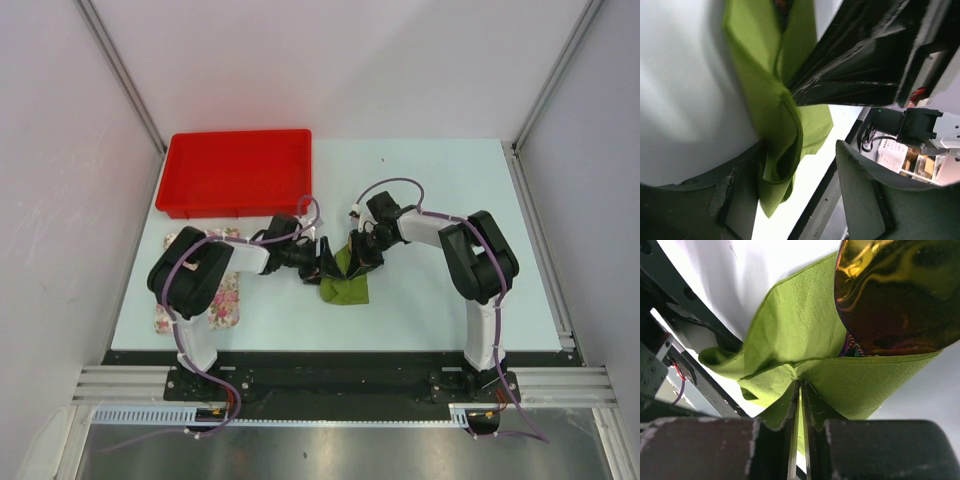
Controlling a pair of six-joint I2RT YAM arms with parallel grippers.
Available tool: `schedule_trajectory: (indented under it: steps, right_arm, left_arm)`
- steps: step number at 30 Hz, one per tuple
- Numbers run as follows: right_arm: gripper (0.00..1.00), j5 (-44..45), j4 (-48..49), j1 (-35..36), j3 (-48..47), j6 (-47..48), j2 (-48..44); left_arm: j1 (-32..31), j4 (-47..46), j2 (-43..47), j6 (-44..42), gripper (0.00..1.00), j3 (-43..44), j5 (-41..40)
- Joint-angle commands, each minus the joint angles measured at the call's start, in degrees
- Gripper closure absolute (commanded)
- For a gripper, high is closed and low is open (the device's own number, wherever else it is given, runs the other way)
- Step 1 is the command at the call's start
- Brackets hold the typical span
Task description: Place the utensils on the paper napkin and roll it up
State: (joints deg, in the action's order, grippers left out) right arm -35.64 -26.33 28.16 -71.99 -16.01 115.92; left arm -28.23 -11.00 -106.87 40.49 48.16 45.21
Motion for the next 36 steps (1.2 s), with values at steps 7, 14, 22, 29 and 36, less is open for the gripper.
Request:
schedule_trajectory:
  steps: [7, 14, 22, 29, 36]
  right_arm:
    - [0.89, 7.0, -1.5, 0.5, 2.6, 1.9, 3.7]
    - [0.9, 7.3, -1.4, 0.3, 2.7, 1.9, 3.7]
    - [0.91, 7.5, -1.0, 0.1, 3.2, 1.6, 3.9]
    - [0.91, 7.4, -0.8, 0.1, 2.8, 1.2, 4.1]
    - [0.91, 7.5, -0.5, 0.1, 3.0, 1.2, 4.2]
  left_arm:
    - [0.1, -0.7, -3.7, -8.0, 0.37, 5.5, -4.6]
    - [2.2, 5.0, -0.6, -7.7, 0.45, 1.4, -1.0]
    - [3.3, 7.6, 5.8, -7.5, 0.73, -3.2, -1.3]
    - [-0.2, 4.3, 8.3, -3.3, 0.86, -1.1, 1.1]
    - [-5.6, 1.3, 5.8, -1.0, 0.91, 1.1, 0.6]
